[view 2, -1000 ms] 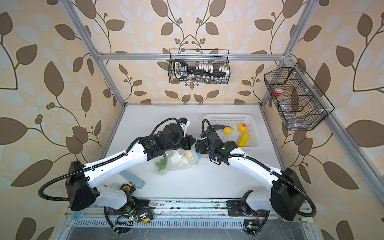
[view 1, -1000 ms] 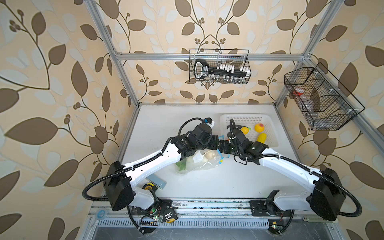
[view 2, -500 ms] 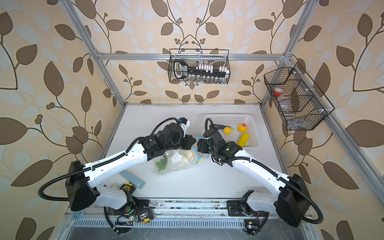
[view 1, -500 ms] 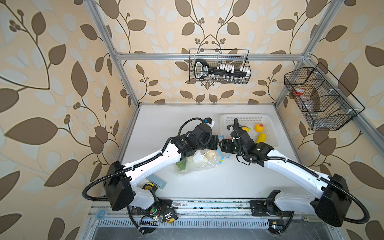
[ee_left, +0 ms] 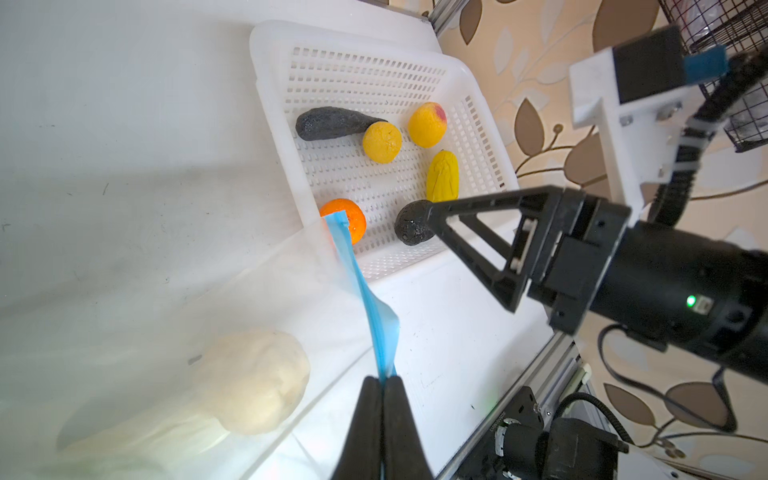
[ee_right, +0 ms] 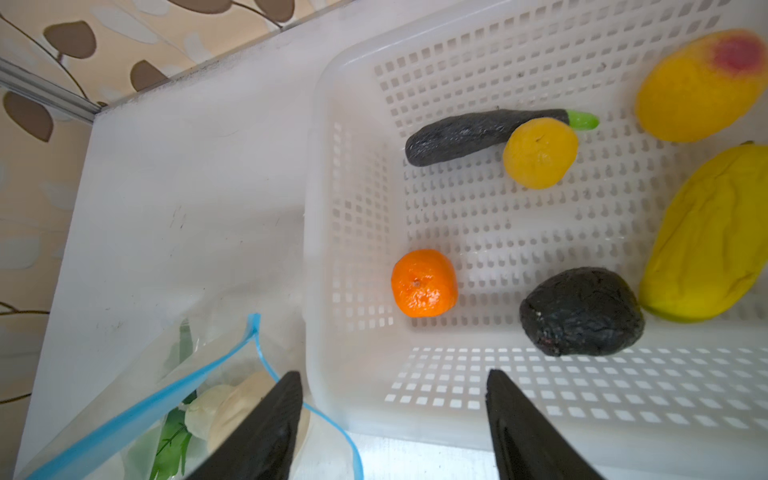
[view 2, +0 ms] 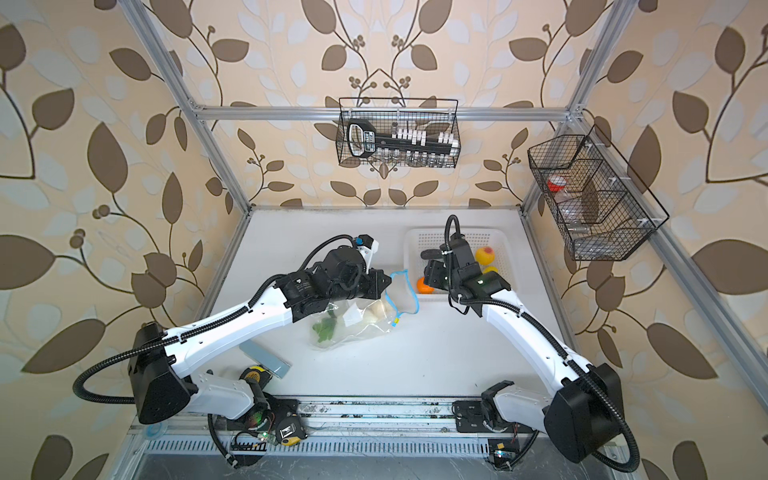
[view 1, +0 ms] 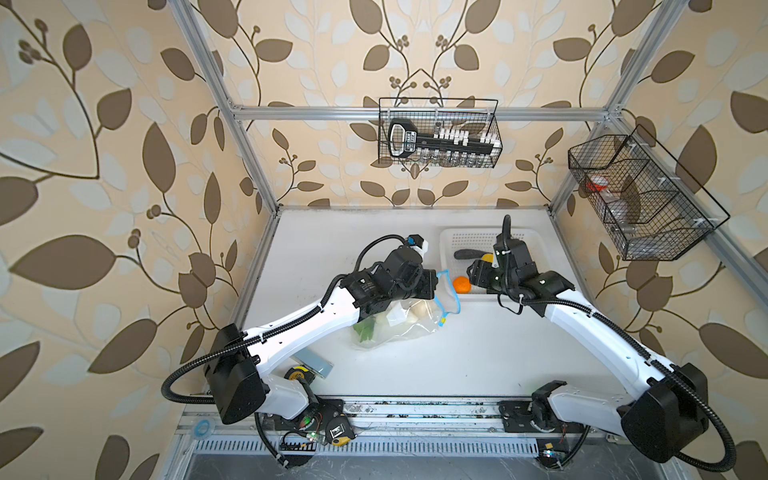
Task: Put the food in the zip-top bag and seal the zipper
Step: 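Move the right gripper into the basket and grasp the orange tangerine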
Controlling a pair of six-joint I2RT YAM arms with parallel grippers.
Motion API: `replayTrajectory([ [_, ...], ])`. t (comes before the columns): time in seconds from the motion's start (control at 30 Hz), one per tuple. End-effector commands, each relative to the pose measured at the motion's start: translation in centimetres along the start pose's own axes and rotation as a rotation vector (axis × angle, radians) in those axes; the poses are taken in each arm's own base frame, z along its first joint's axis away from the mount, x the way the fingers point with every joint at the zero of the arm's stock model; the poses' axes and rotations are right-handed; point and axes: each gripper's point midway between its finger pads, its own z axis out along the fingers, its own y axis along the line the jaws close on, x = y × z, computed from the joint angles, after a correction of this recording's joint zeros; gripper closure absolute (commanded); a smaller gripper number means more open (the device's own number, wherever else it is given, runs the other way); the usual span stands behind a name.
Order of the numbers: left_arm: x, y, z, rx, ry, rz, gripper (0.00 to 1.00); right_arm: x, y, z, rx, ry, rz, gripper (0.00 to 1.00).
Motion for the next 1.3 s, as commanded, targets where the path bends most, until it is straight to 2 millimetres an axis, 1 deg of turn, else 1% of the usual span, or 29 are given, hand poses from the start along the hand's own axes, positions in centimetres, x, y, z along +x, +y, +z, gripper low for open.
replayTrajectory([
  [0.0, -1.7, -0.9, -1.5, 0.041, -0.071, -0.005, 1.0, -0.2, -0.4, 0.5, 0.017, 0.062, -0.059, 0.29],
  [0.07, -1.7, -0.9, -1.4, 0.042, -0.071, -0.004, 1.0, -0.4, -0.6, 1.2, 0.036, 0.09, -0.076, 0.29],
  [0.17, -1.6, -0.9, -1.4, 0.042, -0.068, -0.004, 1.0, -0.1, -0.8, 2.5, 0.062, 0.148, -0.109, 0.29],
  [0.4, -1.5, -0.8, -1.3, 0.038, -0.062, -0.001, 1.0, 1.5, -0.2, 6.3, 0.061, 0.279, -0.161, 0.31],
  [0.43, -1.5, -0.8, -1.3, 0.037, -0.062, -0.001, 1.0, 1.4, 0.1, 6.6, 0.06, 0.286, -0.17, 0.31],
  [0.6, -1.5, -0.8, -1.3, 0.035, -0.062, 0.001, 1.0, 2.6, 0.2, 8.4, 0.08, 0.356, -0.204, 0.31],
  [1.13, -1.4, -0.4, -1.2, 0.021, -0.061, 0.003, 1.0, 5.9, -0.9, 12.2, 0.131, 0.466, -0.241, 0.31],
  [1.27, -1.5, -0.4, -1.2, 0.017, -0.065, 0.002, 1.0, 6.4, -1.4, 12.9, 0.148, 0.48, -0.245, 0.3],
])
